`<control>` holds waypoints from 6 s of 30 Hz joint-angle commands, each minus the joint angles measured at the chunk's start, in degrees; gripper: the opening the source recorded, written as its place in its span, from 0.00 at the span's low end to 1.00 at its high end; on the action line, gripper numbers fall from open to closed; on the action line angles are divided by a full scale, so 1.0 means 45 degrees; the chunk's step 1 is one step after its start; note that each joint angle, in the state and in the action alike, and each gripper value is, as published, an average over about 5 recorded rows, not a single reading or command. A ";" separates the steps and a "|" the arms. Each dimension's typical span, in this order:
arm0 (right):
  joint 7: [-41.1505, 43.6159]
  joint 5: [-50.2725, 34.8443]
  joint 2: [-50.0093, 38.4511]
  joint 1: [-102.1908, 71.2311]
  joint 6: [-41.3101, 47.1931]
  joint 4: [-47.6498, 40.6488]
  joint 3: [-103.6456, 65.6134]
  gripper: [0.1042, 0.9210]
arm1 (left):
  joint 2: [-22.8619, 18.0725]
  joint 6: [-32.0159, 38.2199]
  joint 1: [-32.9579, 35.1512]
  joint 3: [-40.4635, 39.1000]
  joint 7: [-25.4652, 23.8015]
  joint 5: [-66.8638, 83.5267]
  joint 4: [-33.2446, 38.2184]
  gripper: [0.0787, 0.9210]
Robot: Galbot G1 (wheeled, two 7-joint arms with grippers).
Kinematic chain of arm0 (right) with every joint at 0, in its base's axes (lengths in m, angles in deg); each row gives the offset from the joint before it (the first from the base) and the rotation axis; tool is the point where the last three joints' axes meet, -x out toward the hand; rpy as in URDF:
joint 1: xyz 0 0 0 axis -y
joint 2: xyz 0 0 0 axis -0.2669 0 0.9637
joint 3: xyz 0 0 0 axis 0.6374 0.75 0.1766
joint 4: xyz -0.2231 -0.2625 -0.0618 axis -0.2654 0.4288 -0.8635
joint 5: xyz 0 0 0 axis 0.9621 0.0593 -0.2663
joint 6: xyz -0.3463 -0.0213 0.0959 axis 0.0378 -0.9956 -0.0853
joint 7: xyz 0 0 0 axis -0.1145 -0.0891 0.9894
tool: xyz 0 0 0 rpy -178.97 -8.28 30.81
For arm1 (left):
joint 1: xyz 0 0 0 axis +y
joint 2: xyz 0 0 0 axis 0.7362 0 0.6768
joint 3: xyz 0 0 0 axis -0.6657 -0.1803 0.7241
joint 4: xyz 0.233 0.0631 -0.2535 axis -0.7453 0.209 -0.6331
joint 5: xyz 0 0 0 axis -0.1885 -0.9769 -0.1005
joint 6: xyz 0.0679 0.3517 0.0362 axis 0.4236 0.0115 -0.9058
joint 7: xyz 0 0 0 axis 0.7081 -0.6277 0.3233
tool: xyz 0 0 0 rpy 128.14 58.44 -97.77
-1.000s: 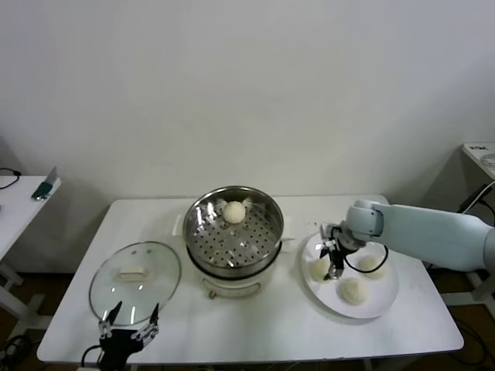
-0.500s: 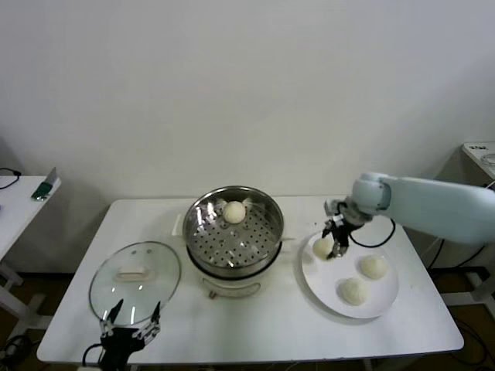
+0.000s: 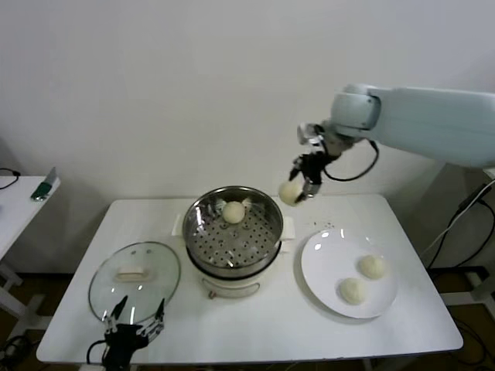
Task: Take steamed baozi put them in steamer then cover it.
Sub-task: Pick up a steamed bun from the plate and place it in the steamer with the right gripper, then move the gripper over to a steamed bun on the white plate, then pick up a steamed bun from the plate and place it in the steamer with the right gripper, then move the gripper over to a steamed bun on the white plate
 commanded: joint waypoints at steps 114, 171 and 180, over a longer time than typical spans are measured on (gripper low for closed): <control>0.0959 0.7007 -0.6212 -0.5230 -0.1604 0.0892 -0.0809 0.66 | -0.0424 -0.0215 0.0212 0.0131 -0.0022 -0.0271 0.0477 0.88; 0.0558 1.1501 0.3454 -0.4443 -0.8400 -0.0228 -0.1550 0.72 | -0.0304 -0.0298 0.0134 0.0444 -0.0059 0.0017 0.0497 0.88; 0.1674 0.8698 0.1529 -0.1800 -0.8859 -0.0098 -0.1689 0.88 | -0.0278 -0.0253 0.0208 0.0496 -0.0052 -0.0002 0.0500 0.88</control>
